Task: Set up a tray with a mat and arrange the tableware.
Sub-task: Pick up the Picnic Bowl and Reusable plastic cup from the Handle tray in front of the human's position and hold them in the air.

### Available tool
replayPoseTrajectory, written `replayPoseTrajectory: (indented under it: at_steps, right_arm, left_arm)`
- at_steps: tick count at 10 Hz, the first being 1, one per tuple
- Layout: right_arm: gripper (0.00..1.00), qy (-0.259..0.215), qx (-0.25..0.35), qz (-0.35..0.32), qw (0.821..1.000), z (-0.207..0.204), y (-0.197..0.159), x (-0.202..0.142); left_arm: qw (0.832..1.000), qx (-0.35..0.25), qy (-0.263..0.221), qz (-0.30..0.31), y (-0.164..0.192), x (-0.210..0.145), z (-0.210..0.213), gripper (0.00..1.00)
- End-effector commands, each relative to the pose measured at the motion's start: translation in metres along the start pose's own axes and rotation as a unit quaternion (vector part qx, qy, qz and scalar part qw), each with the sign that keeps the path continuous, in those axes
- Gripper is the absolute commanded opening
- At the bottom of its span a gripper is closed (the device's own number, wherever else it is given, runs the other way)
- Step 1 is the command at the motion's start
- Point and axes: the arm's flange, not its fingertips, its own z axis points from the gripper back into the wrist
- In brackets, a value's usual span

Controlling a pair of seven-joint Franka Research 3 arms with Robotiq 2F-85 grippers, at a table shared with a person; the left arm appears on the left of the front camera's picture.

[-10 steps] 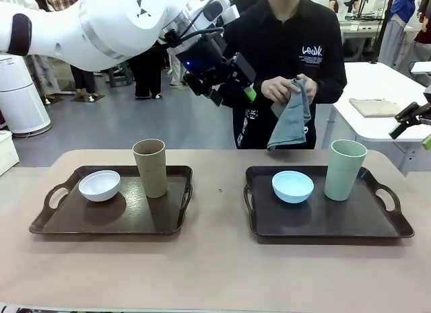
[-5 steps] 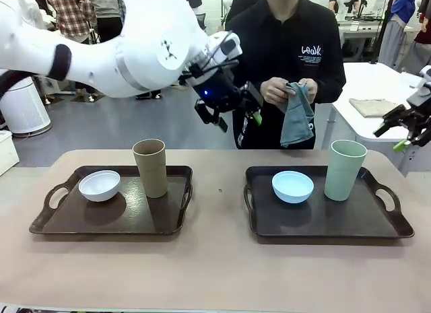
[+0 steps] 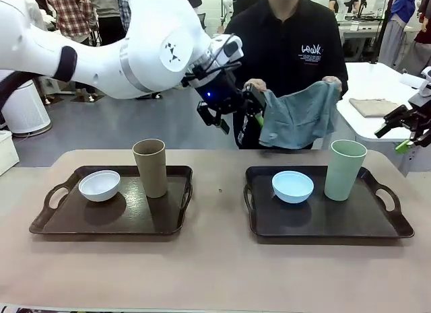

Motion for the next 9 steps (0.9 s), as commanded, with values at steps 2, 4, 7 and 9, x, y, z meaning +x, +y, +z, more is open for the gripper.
replayPoseTrajectory:
  at_steps: [2,4,7,9]
  right_arm:
    - [1.0,-0.007,0.026,0.027,0.999,-0.036,-0.027,0.001]
    - [1.0,-0.004,0.032,0.033,0.999,-0.042,-0.031,0.0]
    - [1.0,-0.014,0.045,0.033,0.998,-0.05,-0.035,-0.01]
    - [1.0,-0.031,0.064,0.026,0.997,-0.058,-0.04,-0.014]
  left_arm:
    - [0.997,0.001,0.048,0.064,-0.008,0.019,-0.059,1.0]
    - [0.993,0.041,0.051,0.102,-0.034,0.029,-0.086,1.0]
    - [0.985,0.116,0.048,0.122,-0.069,0.047,-0.124,1.0]
    - [0.977,0.154,0.037,0.143,-0.079,0.056,-0.151,1.0]
